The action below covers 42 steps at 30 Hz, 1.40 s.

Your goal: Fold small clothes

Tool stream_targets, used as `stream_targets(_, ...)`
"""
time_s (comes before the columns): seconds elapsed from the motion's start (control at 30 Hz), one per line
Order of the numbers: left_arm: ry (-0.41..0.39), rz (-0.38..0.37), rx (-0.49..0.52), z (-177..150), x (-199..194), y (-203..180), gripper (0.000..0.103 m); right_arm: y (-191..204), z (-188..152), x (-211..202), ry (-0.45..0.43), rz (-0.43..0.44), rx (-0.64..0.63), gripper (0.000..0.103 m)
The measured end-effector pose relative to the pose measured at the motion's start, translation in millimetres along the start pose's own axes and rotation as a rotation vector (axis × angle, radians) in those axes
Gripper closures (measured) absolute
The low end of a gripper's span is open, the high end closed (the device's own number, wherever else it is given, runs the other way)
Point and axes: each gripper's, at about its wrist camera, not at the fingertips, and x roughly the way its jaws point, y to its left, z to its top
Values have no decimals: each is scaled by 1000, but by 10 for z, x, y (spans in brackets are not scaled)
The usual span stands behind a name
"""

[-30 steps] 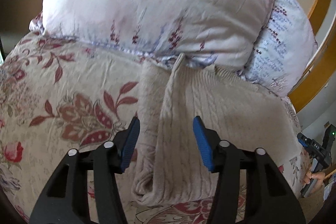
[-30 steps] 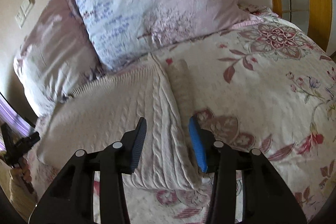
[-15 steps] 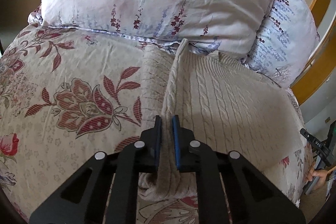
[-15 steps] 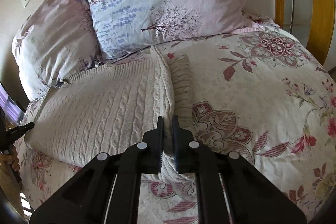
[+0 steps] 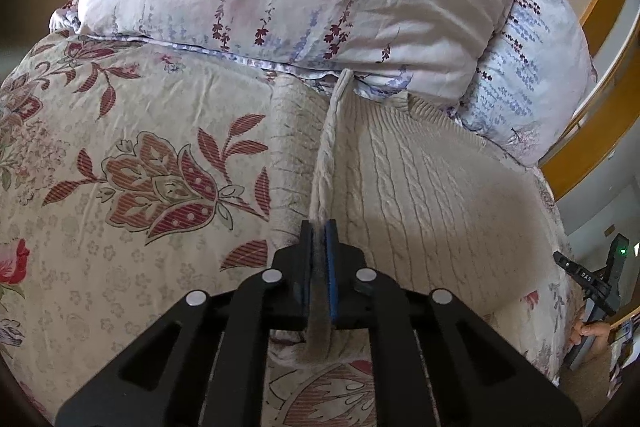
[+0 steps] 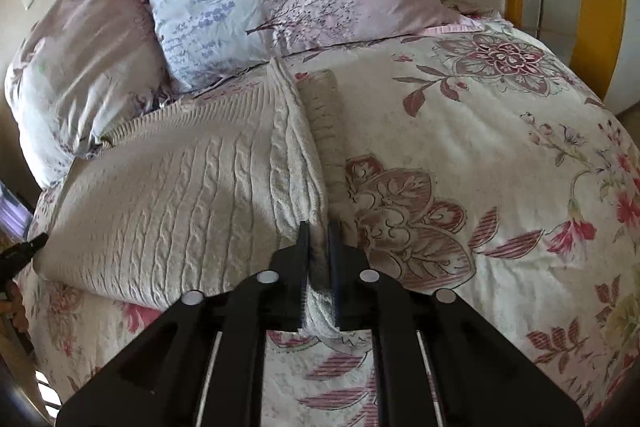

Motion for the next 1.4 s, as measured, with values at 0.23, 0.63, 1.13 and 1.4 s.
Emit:
stream_targets(0.23, -84, -3, 35, 19, -158, -164, 66, 296, 113, -212, -94, 36, -70, 73)
stream_targets(0.63, -18, 48, 220, -215, 108, -471, 56, 1013, -89, 293, 56, -97, -382, 36)
stream_targets(1.13, -7, -90, -209, 345, 137, 228, 26, 1590, 205, 588, 57, 32, -332, 34)
stream_targets(1.4, 22, -93, -240, 418, 333, 240, 26, 1627, 132, 627, 54, 23, -377, 32)
